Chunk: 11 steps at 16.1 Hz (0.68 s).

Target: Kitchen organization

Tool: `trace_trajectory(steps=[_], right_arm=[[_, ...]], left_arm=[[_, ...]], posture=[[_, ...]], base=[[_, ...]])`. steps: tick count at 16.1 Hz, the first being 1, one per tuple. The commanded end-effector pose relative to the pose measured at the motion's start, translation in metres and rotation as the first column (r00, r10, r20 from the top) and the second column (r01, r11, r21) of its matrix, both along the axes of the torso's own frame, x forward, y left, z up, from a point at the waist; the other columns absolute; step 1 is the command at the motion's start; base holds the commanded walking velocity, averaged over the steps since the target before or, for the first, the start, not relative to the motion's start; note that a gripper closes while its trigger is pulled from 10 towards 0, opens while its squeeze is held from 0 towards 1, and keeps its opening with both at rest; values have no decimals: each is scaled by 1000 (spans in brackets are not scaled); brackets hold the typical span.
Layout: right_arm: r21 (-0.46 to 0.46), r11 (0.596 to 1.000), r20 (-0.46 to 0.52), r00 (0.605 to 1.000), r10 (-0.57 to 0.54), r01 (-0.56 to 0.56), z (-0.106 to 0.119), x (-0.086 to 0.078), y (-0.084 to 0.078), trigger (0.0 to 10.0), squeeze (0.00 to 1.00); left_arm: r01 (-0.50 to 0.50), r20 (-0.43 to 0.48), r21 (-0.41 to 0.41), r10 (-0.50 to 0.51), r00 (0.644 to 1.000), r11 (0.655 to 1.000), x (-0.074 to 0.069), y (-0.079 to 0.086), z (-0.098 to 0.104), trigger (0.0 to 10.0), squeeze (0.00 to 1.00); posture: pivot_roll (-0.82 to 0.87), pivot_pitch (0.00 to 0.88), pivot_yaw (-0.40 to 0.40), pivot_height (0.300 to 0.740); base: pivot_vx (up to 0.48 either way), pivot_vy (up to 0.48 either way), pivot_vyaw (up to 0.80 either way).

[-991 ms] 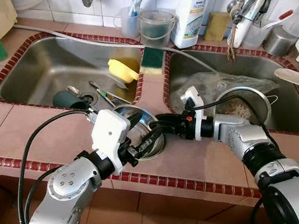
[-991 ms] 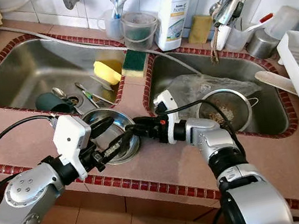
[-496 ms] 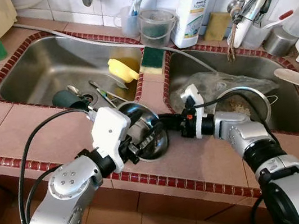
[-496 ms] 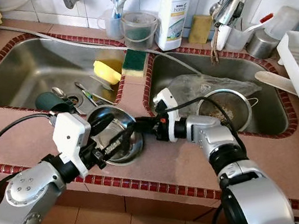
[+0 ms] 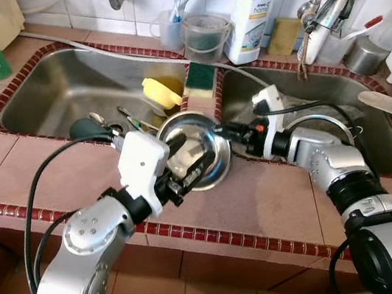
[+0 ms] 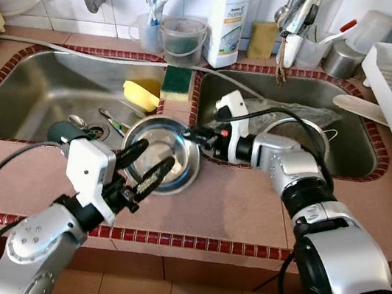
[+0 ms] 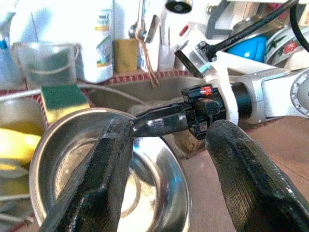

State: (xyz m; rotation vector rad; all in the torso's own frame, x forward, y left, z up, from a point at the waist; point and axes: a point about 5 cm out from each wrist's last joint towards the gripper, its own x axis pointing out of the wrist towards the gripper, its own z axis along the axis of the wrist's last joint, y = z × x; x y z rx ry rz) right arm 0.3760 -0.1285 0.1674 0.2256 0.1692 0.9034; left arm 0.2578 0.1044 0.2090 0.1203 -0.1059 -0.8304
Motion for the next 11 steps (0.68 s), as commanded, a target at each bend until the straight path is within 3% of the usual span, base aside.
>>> trace_trajectory(steps=[1,3,11], right_arm=[[0,999,2,999,-43,43,2,0,-10,0,0],[27,993,20,993,-117,117,5,1,-13,0,0],[199,961,-5,981,-196,193,8,-12,-3,0,0]], left_arm=[[9,5,-8,-9,1000,1000,1,-1,1,10000,0],[-18,29,-26,19,999,999,7,2,6,10000,0],[-52,69,-98,59,996,994,20,2,18,10000,0]], posture=[[65,118,-185,740],[60,115,-179,740],[60,80,-155,740]], base=[[0,0,0],[0,0,0],[0,0,0]])
